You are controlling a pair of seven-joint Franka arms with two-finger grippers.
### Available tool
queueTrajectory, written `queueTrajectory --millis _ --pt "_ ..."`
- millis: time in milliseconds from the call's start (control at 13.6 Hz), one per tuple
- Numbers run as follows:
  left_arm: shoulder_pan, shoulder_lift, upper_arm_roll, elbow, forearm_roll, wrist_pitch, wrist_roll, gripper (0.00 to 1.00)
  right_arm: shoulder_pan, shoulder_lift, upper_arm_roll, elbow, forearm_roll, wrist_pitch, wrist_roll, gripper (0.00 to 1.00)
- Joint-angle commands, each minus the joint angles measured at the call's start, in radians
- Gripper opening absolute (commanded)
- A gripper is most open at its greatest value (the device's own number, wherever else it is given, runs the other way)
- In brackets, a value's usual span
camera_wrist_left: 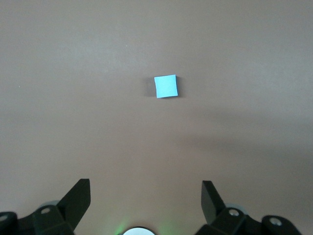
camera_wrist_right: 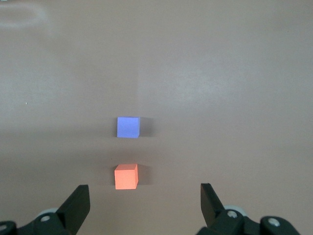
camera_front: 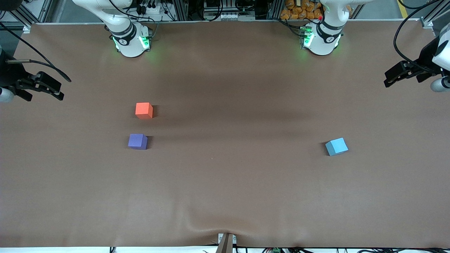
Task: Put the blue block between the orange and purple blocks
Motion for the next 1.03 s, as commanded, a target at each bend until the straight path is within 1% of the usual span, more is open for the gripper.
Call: queueTrajectory --millis 0,295,443,959 --pt "0.002 -0.025 0.018 0.025 0.02 -0.047 0.038 1.0 0.014 -0.003 -0.014 0.009 0.001 -0.01 0.003 1.0" --pt "-0.004 0.003 0.024 0.084 0.02 -0.076 0.046 1.0 0.024 -0.003 -0.031 0.009 0.002 -0.01 0.005 1.0" --pt "0.0 0.015 0.026 0.082 -0.007 -0.076 0.047 1.0 0.02 -0.003 -0.031 0.009 0.002 -0.012 0.003 1.0" --pt "-0.012 0.052 0.02 0.082 0.002 -0.062 0.027 1.0 0.017 -0.003 -0.031 0.009 0.002 -0.029 0.006 1.0"
